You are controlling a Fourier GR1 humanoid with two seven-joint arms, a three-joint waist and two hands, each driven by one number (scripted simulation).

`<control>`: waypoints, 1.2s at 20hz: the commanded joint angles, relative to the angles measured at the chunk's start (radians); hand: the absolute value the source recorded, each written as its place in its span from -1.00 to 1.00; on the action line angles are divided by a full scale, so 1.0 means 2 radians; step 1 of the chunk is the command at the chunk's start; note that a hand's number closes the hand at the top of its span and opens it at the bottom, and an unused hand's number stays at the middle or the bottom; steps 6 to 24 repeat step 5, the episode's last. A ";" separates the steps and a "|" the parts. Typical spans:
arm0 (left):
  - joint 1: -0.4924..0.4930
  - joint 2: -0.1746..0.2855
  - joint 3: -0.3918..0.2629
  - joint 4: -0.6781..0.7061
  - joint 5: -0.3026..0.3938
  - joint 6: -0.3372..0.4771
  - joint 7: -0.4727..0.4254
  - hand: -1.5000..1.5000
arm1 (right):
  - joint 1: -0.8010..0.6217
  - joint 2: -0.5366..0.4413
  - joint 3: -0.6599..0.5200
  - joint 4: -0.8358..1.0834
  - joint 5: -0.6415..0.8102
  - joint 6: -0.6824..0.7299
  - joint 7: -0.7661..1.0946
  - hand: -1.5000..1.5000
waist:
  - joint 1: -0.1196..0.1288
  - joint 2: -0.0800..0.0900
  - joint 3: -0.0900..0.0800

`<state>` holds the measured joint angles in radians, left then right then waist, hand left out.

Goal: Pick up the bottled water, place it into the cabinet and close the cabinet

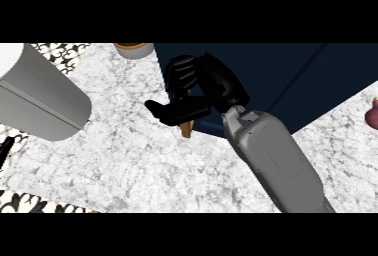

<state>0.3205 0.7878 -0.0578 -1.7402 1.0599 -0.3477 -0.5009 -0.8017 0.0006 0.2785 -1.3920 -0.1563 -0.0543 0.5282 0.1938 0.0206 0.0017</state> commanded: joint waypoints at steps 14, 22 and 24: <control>0.011 -0.002 0.005 0.001 0.003 -0.007 -0.002 -1.00 | -0.096 0.000 -0.050 0.101 -0.020 -0.098 -0.036 -1.00 | -0.003 0.008 -0.002; 0.011 -0.002 0.005 0.001 0.003 -0.007 -0.002 -1.00 | -0.096 0.000 -0.050 0.101 -0.020 -0.098 -0.036 -1.00 | -0.003 0.008 -0.002; 0.011 -0.002 0.005 0.001 0.003 -0.007 -0.002 -1.00 | -0.096 0.000 -0.050 0.101 -0.020 -0.098 -0.036 -1.00 | -0.003 0.008 -0.002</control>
